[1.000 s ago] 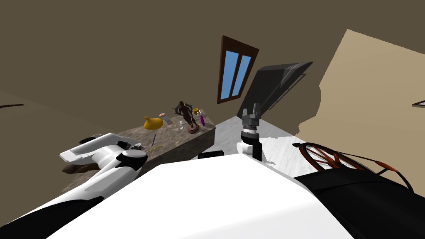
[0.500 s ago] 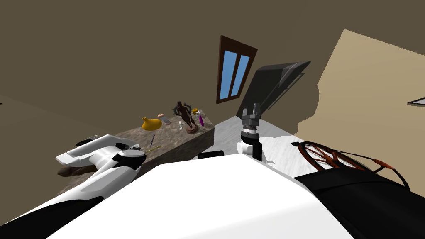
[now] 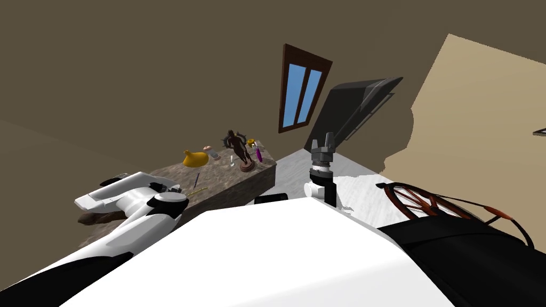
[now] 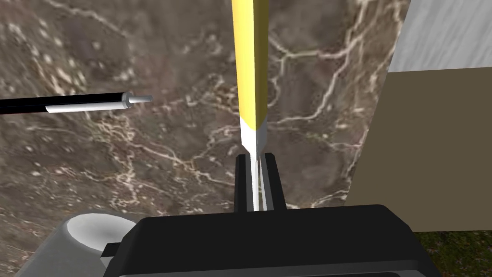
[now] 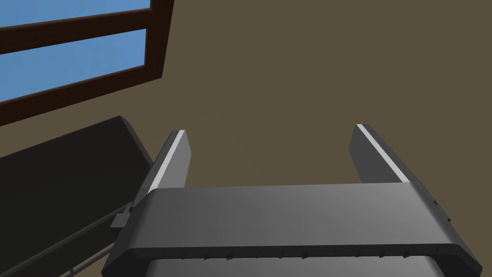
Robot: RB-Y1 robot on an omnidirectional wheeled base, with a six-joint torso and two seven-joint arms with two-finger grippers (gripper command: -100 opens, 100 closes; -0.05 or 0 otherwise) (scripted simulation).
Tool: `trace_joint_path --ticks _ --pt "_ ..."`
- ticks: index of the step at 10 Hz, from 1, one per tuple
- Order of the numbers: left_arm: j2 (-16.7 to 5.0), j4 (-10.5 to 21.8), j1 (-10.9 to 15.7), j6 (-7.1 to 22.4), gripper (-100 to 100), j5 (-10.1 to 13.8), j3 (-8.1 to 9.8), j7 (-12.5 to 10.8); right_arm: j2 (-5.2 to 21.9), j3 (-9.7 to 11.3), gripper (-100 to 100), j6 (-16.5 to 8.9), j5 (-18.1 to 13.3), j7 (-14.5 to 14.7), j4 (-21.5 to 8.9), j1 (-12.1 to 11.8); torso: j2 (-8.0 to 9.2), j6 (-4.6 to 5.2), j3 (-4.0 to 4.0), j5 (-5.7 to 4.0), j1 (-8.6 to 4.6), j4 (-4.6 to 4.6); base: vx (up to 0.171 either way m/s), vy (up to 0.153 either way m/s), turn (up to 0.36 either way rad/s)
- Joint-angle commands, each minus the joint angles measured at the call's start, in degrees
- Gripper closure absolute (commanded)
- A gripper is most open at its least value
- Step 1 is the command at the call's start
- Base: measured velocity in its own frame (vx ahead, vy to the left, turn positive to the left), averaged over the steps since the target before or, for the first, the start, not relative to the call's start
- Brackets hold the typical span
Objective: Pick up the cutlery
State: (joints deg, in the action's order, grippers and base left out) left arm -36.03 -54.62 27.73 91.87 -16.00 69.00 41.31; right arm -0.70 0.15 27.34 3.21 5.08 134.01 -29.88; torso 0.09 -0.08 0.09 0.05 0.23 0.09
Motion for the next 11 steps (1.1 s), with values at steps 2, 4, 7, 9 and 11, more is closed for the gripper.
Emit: trace_joint_path --ticks 2,4,7,9,11 --pt "0.9 -2.7 -0.6 2.0 100 2.6 -3.93 -2.7 0.0 0.0 0 0.0 0.0 0.0 0.0 0.0 0.02 -0.03 0.0 0.02 0.1 -0.01 -0.007 0.05 0.089" --pt "1.5 -4.4 -1.0 3.3 100 4.4 -6.81 -4.5 0.0 0.0 0 0.0 0.0 0.0 0.0 0.0 0.02 -0.01 0.0 0.04 0.09 -0.01 -0.009 0.036 0.049" --pt "2.7 -7.9 -1.8 5.8 100 7.9 -11.89 -8.1 0.0 0.0 0 0.0 0.0 0.0 0.0 0.0 -0.03 -0.03 -0.04 0.06 0.04 -0.05 -0.004 0.028 0.078" --pt "3.3 -9.7 -2.2 7.1 100 9.7 -14.83 -9.9 0.0 0.0 0 0.0 0.0 0.0 0.0 0.0 -0.04 -0.03 -0.05 0.06 0.04 -0.05 -0.005 0.03 0.052" --pt "4.0 -11.4 -2.6 8.4 100 11.5 -17.67 -11.7 0.0 0.0 0 0.0 0.0 0.0 0.0 0.0 -0.06 -0.05 -0.07 0.09 0.07 -0.08 -0.002 0.032 0.065"
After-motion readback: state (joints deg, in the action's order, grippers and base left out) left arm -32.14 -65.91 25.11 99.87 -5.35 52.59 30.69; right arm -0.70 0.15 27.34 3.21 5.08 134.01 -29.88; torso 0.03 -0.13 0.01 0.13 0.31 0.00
